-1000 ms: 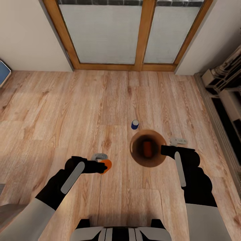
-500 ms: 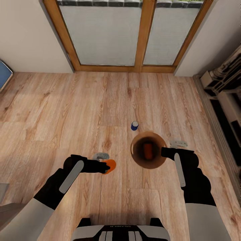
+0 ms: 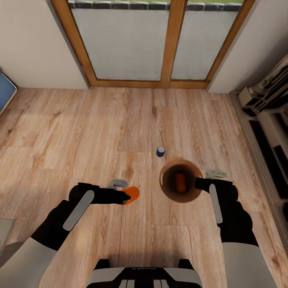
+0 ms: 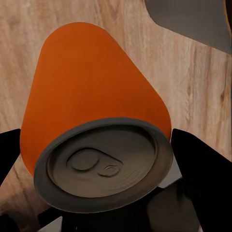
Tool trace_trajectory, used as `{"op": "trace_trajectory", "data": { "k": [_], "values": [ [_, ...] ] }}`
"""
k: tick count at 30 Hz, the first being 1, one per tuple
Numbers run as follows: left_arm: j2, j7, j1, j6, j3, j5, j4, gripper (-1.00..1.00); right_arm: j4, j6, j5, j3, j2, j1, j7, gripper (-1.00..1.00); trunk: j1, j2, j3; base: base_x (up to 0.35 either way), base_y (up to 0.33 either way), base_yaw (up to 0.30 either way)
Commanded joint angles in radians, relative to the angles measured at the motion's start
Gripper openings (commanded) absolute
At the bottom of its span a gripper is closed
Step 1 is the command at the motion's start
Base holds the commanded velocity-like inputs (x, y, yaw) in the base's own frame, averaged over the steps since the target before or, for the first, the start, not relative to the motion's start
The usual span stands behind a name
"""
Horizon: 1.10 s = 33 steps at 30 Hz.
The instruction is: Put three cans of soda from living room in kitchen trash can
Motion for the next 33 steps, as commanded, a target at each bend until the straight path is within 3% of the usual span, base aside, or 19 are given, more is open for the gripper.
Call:
{"op": "trace_trajectory", "data": {
  "k": [1, 7, 22, 26, 30, 33],
  "values": [
    [0.0, -0.001, 0.0, 0.0, 0.0, -0.001, -0.002, -1.0, 0.001, -0.003, 0.009, -0.001, 0.0, 0.0, -0.013, -1.0, -0.004, 0.007, 0.003, 0.0, 0.0, 0.0],
    [0.002, -0.004, 0.001, 0.0, 0.0, -0.002, -0.007, -1.0, 0.008, -0.044, 0.003, 0.0, 0.001, 0.0, -0.076, -1.0, -0.027, 0.049, 0.022, 0.0, 0.0, 0.0],
    [0.002, -0.005, 0.009, 0.0, -0.002, 0.0, -0.056, -1.0, 0.037, -0.05, 0.007, 0.003, 0.002, 0.0, -0.087, -1.0, -0.084, 0.154, 0.069, 0.0, 0.0, 0.0],
    [0.002, -0.005, 0.012, 0.0, -0.002, 0.039, -0.068, -1.0, 0.068, -0.064, 0.009, 0.004, 0.004, 0.0, -0.087, -1.0, -0.1, 0.182, 0.082, 0.0, 0.0, 0.0],
    [0.002, -0.005, 0.013, 0.0, -0.003, 0.054, -0.076, -1.0, 0.134, -0.123, 0.009, 0.004, 0.004, -0.001, -0.095, -1.0, -0.115, 0.21, 0.094, 0.0, 0.0, 0.0],
    [0.002, -0.005, 0.013, 0.0, -0.006, 0.059, -0.083, -1.0, 0.161, -0.143, 0.008, 0.009, 0.005, -0.001, -0.147, -1.0, -0.127, 0.231, 0.104, 0.0, 0.0, 0.0]
  ]
}}
